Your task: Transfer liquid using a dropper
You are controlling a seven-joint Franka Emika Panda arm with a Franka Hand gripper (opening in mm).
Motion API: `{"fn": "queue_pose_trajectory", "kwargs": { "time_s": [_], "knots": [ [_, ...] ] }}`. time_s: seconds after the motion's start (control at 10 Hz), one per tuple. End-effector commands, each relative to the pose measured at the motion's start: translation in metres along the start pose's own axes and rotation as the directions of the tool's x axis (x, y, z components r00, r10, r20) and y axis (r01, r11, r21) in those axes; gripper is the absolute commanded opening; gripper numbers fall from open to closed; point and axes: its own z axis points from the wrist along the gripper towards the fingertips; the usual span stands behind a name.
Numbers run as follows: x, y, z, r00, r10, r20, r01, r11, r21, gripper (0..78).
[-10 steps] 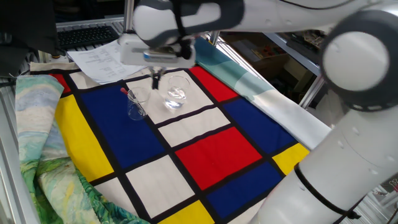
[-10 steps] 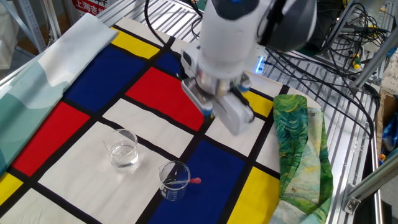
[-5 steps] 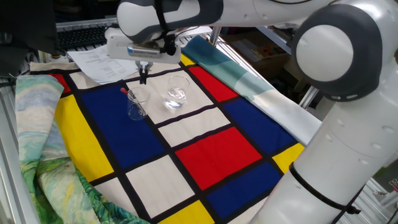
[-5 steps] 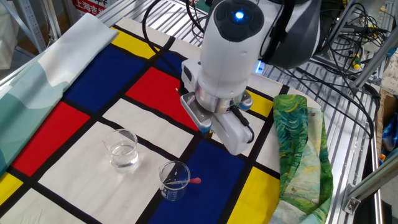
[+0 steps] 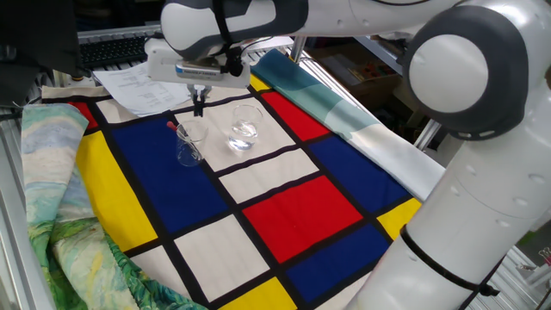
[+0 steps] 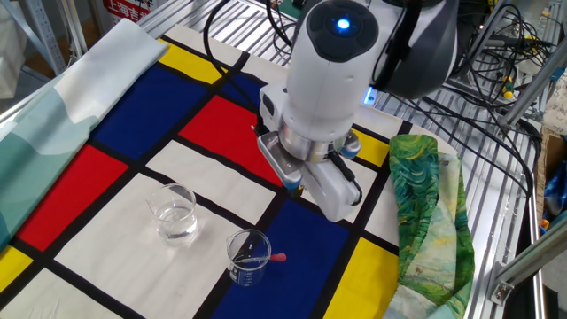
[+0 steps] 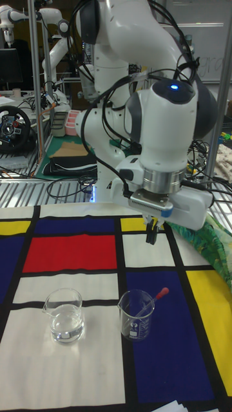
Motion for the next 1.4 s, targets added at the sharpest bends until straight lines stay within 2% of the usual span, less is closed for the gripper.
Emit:
{"fn": "queue_pose_trajectory", "kwargs": {
  "time_s": [0.1, 0.2, 0.4, 0.5, 0.7, 0.9, 1.0, 1.1, 1.2, 1.4],
  "knots": [
    [0.000, 0.000, -0.001, 0.998, -0.058, -0.010, 0.058, 0.998, -0.002, 0.0],
    [0.000, 0.000, -0.001, 0.998, -0.062, -0.018, 0.061, 0.998, -0.019, 0.0],
    [0.000, 0.000, -0.001, 1.000, -0.026, -0.012, 0.025, 0.999, -0.019, 0.0],
    [0.000, 0.000, -0.001, 0.999, -0.026, -0.019, 0.025, 0.999, -0.037, 0.0],
    [-0.002, 0.003, -0.001, 1.000, -0.007, -0.008, 0.007, 0.999, -0.037, 0.0],
    [-0.015, 0.026, -0.001, 1.000, 0.028, -0.004, -0.028, 0.999, -0.029, 0.0],
    [-0.020, 0.038, 0.001, 0.999, 0.045, 0.004, -0.045, 0.999, -0.014, 0.0],
    [-0.021, 0.043, 0.003, 0.999, 0.050, 0.010, -0.050, 0.999, -0.004, 0.0],
    [-0.024, 0.059, 0.010, 0.995, 0.088, 0.048, -0.090, 0.996, 0.023, 0.0],
    [-0.028, 0.069, 0.016, 0.992, 0.110, 0.055, -0.111, 0.994, 0.016, 0.0]
  ]
}}
